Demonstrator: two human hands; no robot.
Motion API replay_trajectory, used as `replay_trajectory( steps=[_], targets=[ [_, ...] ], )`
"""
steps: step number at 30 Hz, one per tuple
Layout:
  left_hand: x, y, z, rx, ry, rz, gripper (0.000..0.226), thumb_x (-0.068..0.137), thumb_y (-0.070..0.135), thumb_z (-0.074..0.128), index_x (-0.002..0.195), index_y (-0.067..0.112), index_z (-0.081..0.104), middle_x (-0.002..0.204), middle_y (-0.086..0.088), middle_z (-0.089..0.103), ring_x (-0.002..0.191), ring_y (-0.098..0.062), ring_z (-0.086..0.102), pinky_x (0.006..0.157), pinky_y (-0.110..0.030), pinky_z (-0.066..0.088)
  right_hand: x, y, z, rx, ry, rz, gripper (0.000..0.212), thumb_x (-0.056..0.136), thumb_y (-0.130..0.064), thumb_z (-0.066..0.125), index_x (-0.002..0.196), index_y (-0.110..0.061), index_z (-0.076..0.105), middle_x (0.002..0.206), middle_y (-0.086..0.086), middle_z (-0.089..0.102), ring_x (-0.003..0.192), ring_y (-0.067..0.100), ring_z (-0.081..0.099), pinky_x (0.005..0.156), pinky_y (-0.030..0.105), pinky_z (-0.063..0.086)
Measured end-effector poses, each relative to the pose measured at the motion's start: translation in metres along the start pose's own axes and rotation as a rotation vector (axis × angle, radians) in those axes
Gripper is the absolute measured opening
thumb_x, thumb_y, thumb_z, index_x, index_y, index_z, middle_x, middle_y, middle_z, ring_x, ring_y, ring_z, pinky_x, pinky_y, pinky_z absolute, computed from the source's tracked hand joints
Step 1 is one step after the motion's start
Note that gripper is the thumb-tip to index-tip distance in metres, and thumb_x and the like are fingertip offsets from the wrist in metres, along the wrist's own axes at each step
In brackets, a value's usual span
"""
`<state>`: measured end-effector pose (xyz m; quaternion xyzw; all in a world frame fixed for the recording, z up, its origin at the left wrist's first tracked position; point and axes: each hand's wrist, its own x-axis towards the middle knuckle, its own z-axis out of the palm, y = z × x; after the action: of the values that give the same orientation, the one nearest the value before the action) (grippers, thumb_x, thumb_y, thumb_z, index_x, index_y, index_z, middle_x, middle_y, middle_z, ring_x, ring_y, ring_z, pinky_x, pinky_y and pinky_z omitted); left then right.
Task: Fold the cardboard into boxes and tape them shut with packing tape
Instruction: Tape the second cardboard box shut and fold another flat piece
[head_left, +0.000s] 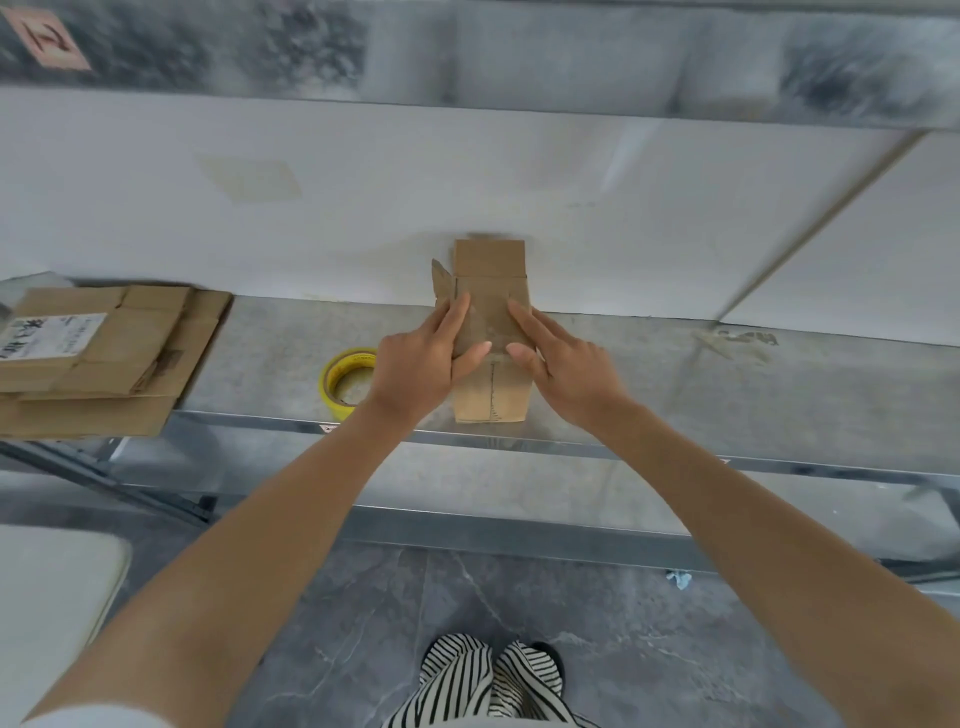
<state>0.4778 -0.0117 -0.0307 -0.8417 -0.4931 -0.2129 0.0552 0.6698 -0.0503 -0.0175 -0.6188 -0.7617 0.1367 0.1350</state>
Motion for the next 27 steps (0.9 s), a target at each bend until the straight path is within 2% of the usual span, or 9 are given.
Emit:
replay_trajectory(
  steps=[3,5,7,9,13,17,20,24,27],
  targets=[
    [-0.004,0.001,0.002,0.043,0.053,0.015,0.074,0.099,0.055,0.017,0.118,0.001,0.064,0.107,-0.012,0.071,0.052,-0.025,0.065,0.037,-0.023,0.040,0.000,-0.001,-0.002,-0.067,-0.014,-0.023,0.069,0.090,-0.061,0.014,0.151,-0.031,0.007,0.157,-0.006,0.021,0.118,0.026,0.054,0.085,0.039,0.048],
    [-0.004,0.003,-0.001,-0.024,-0.015,0.020,0.077,0.097,0.060,0.015,0.129,0.002,0.056,0.120,-0.013,0.065,0.064,-0.027,0.068,0.042,-0.027,0.046,-0.003,0.002,-0.002,-0.093,-0.046,-0.041,0.070,0.093,-0.061,0.021,0.152,-0.028,0.002,0.158,-0.004,0.015,0.120,0.025,0.053,0.085,0.038,0.049],
    [-0.005,0.004,-0.006,-0.157,-0.144,-0.057,0.080,0.091,0.067,0.016,0.145,0.011,0.035,0.144,-0.006,0.047,0.091,-0.027,0.067,0.062,-0.035,0.053,-0.005,0.004,-0.004,-0.103,-0.079,-0.048,0.075,0.093,-0.062,0.029,0.151,-0.028,-0.004,0.159,-0.004,0.010,0.123,0.024,0.051,0.087,0.038,0.048],
    [-0.006,-0.003,-0.014,-0.267,-0.303,-0.137,0.075,0.089,0.069,0.026,0.151,0.028,0.016,0.156,0.009,0.026,0.109,-0.018,0.060,0.084,-0.035,0.049,-0.006,0.003,-0.010,-0.085,-0.102,-0.044,0.076,0.091,-0.064,0.031,0.150,-0.032,-0.005,0.159,-0.007,0.008,0.125,0.023,0.049,0.093,0.038,0.044],
    [0.000,-0.021,-0.034,-0.468,-0.509,-0.239,0.081,0.072,0.080,0.043,0.144,0.053,0.015,0.152,0.022,0.027,0.109,-0.008,0.058,0.097,-0.034,0.043,-0.003,0.001,-0.023,0.058,-0.179,0.043,0.071,0.089,-0.065,0.039,0.148,-0.045,0.005,0.150,-0.007,0.035,0.125,0.021,0.048,0.101,0.038,0.039],
    [0.017,-0.028,-0.045,-0.584,-0.709,-0.280,0.086,0.075,0.060,0.067,0.144,0.053,0.017,0.151,0.012,0.031,0.114,-0.012,0.053,0.095,-0.028,0.039,0.008,0.004,-0.034,0.505,-0.337,0.197,0.075,0.083,-0.054,0.061,0.145,-0.048,0.020,0.147,-0.008,0.038,0.124,0.014,0.047,0.105,0.040,0.039],
    [0.023,-0.034,-0.048,-0.595,-0.791,-0.259,0.092,0.072,0.056,0.072,0.144,0.053,0.015,0.152,0.016,0.028,0.116,-0.011,0.052,0.098,-0.028,0.039,0.013,0.009,-0.044,0.751,-0.445,0.246,0.070,0.088,-0.030,0.065,0.145,-0.042,0.026,0.146,-0.005,0.039,0.129,0.014,0.041,0.101,0.042,0.042],
    [0.027,-0.036,-0.047,-0.535,-0.783,-0.229,0.093,0.071,0.057,0.073,0.145,0.052,0.016,0.152,0.016,0.029,0.116,-0.010,0.052,0.096,-0.028,0.039,0.015,0.018,-0.046,0.850,-0.493,0.254,0.069,0.089,-0.021,0.065,0.143,-0.042,0.030,0.146,-0.004,0.041,0.130,0.015,0.043,0.089,0.034,0.049],
    [0.024,-0.032,-0.043,-0.525,-0.681,-0.230,0.089,0.071,0.056,0.073,0.145,0.049,0.023,0.150,0.009,0.036,0.115,-0.013,0.053,0.091,-0.027,0.040,0.015,0.018,-0.042,0.826,-0.431,0.258,0.068,0.086,-0.022,0.068,0.142,-0.042,0.034,0.141,-0.003,0.047,0.123,0.014,0.049,0.091,0.036,0.049]
  ],
)
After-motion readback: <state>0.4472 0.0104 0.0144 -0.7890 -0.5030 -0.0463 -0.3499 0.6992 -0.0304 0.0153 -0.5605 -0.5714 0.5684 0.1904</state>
